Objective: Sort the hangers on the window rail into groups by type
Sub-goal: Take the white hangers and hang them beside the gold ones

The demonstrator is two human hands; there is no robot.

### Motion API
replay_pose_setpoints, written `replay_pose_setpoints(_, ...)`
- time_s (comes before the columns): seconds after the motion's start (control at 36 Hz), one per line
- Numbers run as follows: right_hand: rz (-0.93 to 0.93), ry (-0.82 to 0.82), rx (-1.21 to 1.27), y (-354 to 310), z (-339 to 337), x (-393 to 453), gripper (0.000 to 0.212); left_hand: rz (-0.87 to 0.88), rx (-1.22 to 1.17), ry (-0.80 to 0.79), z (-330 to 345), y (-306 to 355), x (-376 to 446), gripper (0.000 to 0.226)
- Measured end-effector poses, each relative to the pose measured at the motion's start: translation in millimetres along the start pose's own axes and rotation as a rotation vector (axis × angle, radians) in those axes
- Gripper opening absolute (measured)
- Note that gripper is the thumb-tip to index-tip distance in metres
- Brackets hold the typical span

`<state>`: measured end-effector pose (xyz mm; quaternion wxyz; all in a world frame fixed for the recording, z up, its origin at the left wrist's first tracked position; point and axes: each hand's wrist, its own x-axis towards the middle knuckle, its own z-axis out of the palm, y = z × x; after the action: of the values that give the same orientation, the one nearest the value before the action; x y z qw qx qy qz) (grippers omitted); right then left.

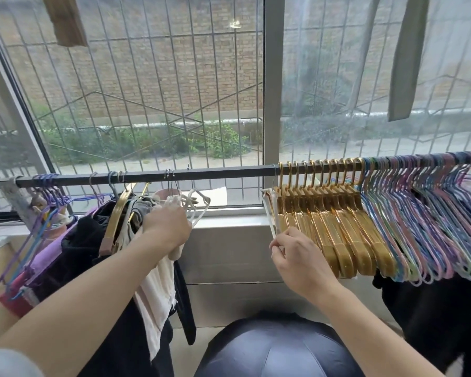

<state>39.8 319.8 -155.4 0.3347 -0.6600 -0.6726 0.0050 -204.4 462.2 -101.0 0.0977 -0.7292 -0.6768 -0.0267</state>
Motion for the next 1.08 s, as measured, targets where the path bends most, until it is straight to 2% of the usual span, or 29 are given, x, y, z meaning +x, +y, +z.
replay_pose_setpoints(0.11,-0.010,-0.015,0.012,-4.3,3.5,-2.1,0.022,0.007,-0.016,-0.015,-6.0,11.1,-2.7,0.054)
replay_pose_setpoints(0.28,-0.014,-0.028,0.012,-6.7,6.8,-3.9,0.022,0.008,-0.065,-0.039,-2.1,14.2,-1.5,0.041)
replay_pose_setpoints(0.42,-0.008,-0.036,0.008,-4.2,5.2,-7.2,0.023,0.089,0.034,0.031,10.4,12.8,-15.1,0.024)
replay_pose_setpoints(0.64,-0.012,-0.061,0.022,-9.1,14.1,-6.4,0.022,0.211,0.176,0.056,39.0,12.8,-39.6,0.025)
replay_pose_setpoints(0.78,0.023,-0.114,0.087,-13.3,24.8,-17.3,0.023,0.199,0.048,0.006,55.8,12.1,-69.7,0.017)
replay_pose_setpoints(0.83,0.109,-0.165,0.180,-8.6,32.7,-31.9,0.022,0.185,-0.067,-0.023,68.5,8.0,-86.2,0.014)
replay_pose_setpoints(0.92,0.328,-0.265,0.298,12.2,56.0,-63.3,0.021,0.162,-0.224,-0.101,101.9,-3.1,-115.2,0.025)
replay_pose_setpoints(1.0,0.665,-0.327,0.427,46.8,92.7,-98.9,0.020,0.066,-0.522,-0.219,138.7,-16.4,-145.1,0.032)
replay_pose_setpoints(1.08,1.016,-0.318,0.643,80.1,122.2,-139.8,0.019,0.071,-0.610,-0.326,175.2,-34.3,-180.6,0.033)
